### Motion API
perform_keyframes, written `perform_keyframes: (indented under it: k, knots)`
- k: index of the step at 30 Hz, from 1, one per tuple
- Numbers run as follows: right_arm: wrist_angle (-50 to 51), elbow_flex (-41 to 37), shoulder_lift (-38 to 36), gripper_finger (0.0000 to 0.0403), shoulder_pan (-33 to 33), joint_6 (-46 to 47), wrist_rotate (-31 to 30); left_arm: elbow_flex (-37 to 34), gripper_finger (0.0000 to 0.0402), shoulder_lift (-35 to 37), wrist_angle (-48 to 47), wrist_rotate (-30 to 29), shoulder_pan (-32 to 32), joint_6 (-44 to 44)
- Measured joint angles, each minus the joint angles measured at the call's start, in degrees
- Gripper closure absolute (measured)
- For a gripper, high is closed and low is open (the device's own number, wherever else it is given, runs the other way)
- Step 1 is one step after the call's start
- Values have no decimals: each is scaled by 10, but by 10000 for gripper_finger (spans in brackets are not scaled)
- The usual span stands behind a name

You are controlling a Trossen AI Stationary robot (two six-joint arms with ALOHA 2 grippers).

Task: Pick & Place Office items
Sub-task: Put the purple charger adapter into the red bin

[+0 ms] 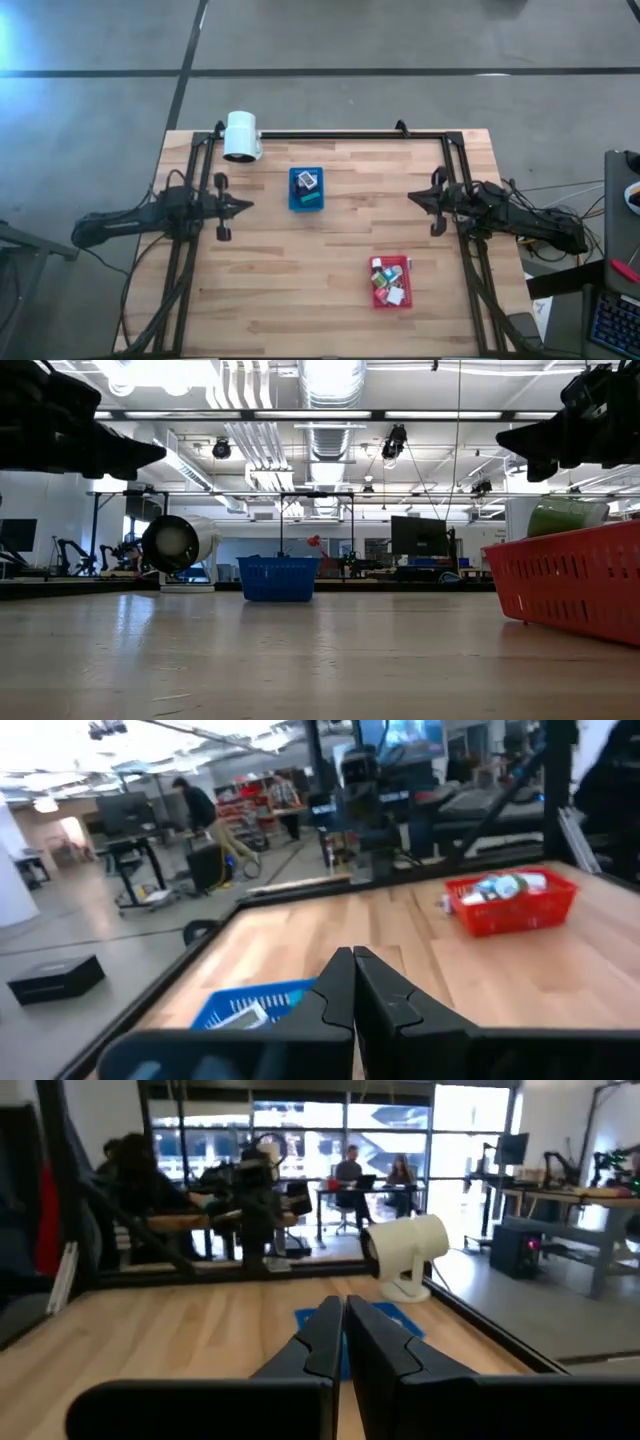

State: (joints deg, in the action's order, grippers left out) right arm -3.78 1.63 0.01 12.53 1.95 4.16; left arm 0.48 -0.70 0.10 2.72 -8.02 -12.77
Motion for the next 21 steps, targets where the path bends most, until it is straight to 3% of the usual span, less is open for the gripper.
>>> perform_keyframes:
  k: [4,21]
  knots:
    - [1,4,0,390,0,20,-22,-1,401,7,1,-23,-2,4]
    - [-1,5,0,390,0,36,-12,3,401,7,-10,-11,-2,4]
